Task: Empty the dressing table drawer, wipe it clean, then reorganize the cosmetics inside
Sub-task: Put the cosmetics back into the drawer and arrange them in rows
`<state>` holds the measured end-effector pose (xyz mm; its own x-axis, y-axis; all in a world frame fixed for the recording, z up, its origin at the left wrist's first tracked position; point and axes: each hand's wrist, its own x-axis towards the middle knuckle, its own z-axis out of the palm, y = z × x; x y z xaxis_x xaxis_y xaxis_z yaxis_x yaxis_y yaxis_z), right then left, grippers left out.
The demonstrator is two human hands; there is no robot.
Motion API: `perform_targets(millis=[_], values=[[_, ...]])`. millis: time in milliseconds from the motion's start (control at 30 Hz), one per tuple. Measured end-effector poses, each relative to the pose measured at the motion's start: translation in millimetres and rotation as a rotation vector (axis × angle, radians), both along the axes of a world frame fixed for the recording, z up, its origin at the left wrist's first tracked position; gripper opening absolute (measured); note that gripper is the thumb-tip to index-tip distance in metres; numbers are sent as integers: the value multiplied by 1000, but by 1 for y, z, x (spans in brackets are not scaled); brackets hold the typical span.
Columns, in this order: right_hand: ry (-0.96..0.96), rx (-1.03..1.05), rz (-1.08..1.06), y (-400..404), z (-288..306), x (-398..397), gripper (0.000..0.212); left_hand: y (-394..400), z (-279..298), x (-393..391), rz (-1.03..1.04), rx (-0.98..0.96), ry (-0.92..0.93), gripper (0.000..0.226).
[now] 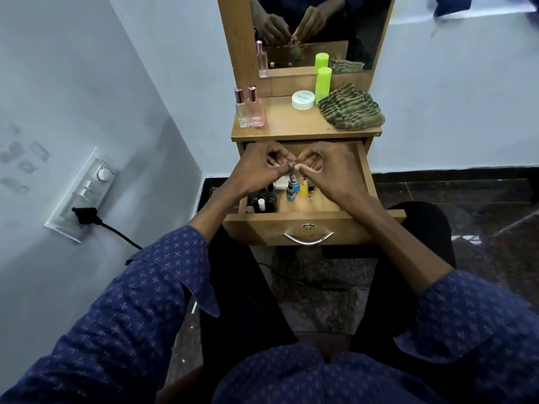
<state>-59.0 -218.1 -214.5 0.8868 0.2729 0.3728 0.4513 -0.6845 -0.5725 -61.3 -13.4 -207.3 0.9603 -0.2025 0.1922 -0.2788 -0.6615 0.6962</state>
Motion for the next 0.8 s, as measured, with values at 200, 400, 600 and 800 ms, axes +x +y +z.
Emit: perform_targets(millis=[200, 400, 600, 800], values=[[43, 50, 49, 10, -24, -17, 14, 22, -17, -24, 50, -39, 61, 14], [66, 39, 70, 23, -34, -24, 14, 41, -23, -35, 76, -72, 123, 13], [120, 36, 77, 39, -43, -30, 13, 55, -30, -40, 69, -30, 127, 14], [203, 69, 88, 53, -53, -33, 14, 61, -34, -45, 38, -3, 167, 16]])
